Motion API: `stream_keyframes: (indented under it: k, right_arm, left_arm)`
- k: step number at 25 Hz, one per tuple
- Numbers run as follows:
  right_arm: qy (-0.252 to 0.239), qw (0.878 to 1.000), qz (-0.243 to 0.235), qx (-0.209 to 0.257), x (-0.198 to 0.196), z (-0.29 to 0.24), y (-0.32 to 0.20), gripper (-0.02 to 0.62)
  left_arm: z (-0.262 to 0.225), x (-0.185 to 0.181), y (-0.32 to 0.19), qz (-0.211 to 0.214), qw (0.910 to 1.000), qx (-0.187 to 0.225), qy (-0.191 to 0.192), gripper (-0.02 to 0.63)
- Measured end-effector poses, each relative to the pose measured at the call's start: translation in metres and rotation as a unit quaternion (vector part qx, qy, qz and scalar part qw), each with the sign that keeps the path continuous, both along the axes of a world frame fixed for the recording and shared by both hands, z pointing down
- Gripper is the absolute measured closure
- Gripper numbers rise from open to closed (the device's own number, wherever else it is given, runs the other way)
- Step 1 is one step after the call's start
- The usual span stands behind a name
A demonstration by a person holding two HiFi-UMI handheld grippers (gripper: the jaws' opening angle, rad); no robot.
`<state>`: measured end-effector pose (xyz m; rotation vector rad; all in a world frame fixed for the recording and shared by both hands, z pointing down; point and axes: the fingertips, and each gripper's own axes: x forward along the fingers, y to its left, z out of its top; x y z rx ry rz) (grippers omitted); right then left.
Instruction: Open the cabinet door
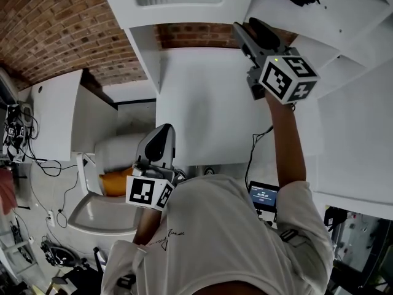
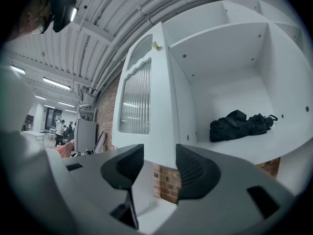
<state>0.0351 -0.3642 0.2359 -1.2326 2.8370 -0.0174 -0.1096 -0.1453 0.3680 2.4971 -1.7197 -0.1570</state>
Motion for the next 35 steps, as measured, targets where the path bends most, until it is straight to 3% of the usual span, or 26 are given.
stream_keyframes:
  k: [15, 23, 35]
  right_arm:
    - [0.001, 1.000, 0.000, 0.004, -0.017, -0.001, -0.035, 0.347]
    - [0.051, 0.998, 0.040, 0.022, -0.021, 0.003, -0.035, 0.345]
    - [0.047, 0.996, 0.081, 0.013, -0.022, 0.004, -0.031, 0.345]
  left_arm:
    - [0.013, -0.010, -0.001, -0.025, 0.9995, -0.020, -0.001, 0.586]
    - [0.014, -0.019, 0.005, -0.035, 0.9992, -0.021, -0.005, 0.586]
    - [0.019, -0.028, 0.012, -0.035, 0.9990, -0.025, 0.008, 0.586]
